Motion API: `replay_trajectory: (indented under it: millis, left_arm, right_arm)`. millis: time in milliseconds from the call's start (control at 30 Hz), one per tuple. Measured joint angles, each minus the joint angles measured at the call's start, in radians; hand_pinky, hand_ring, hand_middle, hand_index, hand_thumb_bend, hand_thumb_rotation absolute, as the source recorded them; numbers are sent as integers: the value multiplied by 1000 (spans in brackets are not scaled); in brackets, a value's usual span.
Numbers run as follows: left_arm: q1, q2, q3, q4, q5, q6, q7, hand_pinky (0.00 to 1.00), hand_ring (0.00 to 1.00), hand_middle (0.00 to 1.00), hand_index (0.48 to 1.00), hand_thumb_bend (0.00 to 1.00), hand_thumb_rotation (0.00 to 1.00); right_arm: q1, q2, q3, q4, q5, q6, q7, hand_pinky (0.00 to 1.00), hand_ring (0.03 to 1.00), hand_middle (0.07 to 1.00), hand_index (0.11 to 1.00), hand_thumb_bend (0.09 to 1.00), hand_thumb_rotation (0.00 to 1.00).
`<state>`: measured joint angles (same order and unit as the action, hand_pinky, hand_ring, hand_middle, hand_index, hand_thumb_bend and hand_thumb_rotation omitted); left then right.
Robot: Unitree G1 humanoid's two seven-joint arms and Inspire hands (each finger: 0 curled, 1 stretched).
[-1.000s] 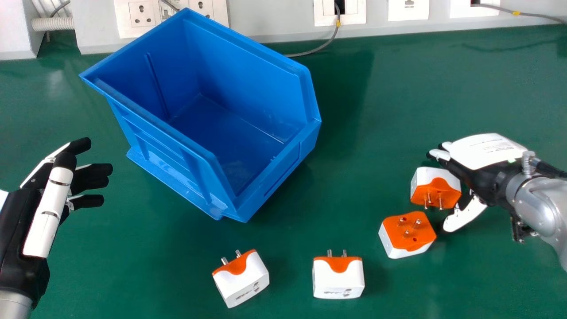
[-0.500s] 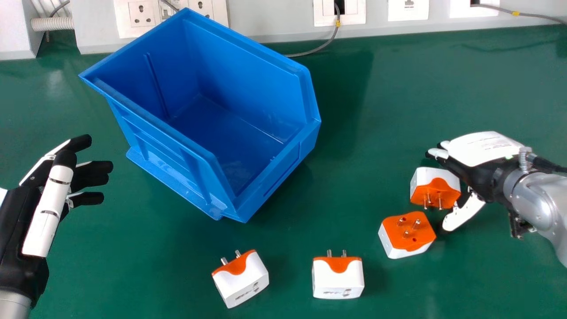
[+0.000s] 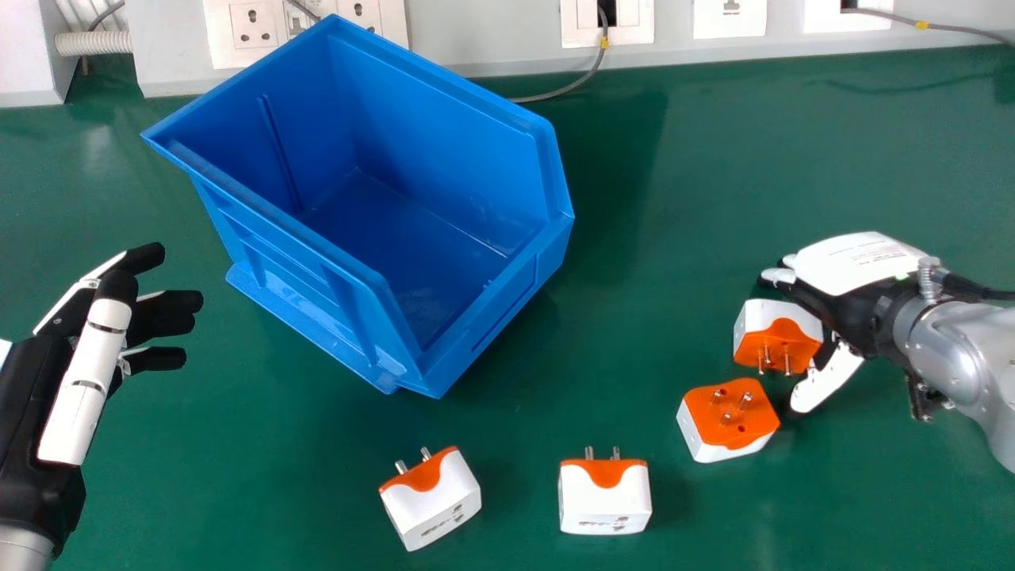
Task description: Pick all objects and put in blue box
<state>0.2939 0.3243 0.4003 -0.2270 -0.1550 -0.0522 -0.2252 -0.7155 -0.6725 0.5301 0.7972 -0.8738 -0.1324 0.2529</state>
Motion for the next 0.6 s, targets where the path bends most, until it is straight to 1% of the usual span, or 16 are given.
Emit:
replay_trajectory:
  millis: [33,133,233,300,500,600]
  left_arm:
    - [1,0,0,-3,0,1,1,679,742,725,844,460,971]
    - [9,0,0,-27,0,10,3,679,742,725,844,460,972]
    - [11,0,0,-35,0,15,7,679,742,725,844,458,972]
    - [18,-1,0,-41,0,21,8,679,742,725,844,458,972]
    - [29,-1,0,-57,-2,23,8,679,742,725,844,457,973]
    - [37,-2,0,-75,-2,35,9,679,742,725,844,458,973]
  right_arm:
    - [-3,0,1,4,0,-2,-1,864,937,949,906,463,376]
    - [-14,0,10,18,-2,-9,-4,862,934,947,904,461,372]
    - [-19,0,18,20,-6,-9,-8,862,928,941,897,456,361]
    - [-20,0,21,21,-5,-10,-10,862,928,941,897,456,361]
    - [-23,2,25,25,-5,-9,-13,858,920,933,889,452,350]
    - [-25,4,25,26,-4,-8,-11,853,914,928,884,455,351]
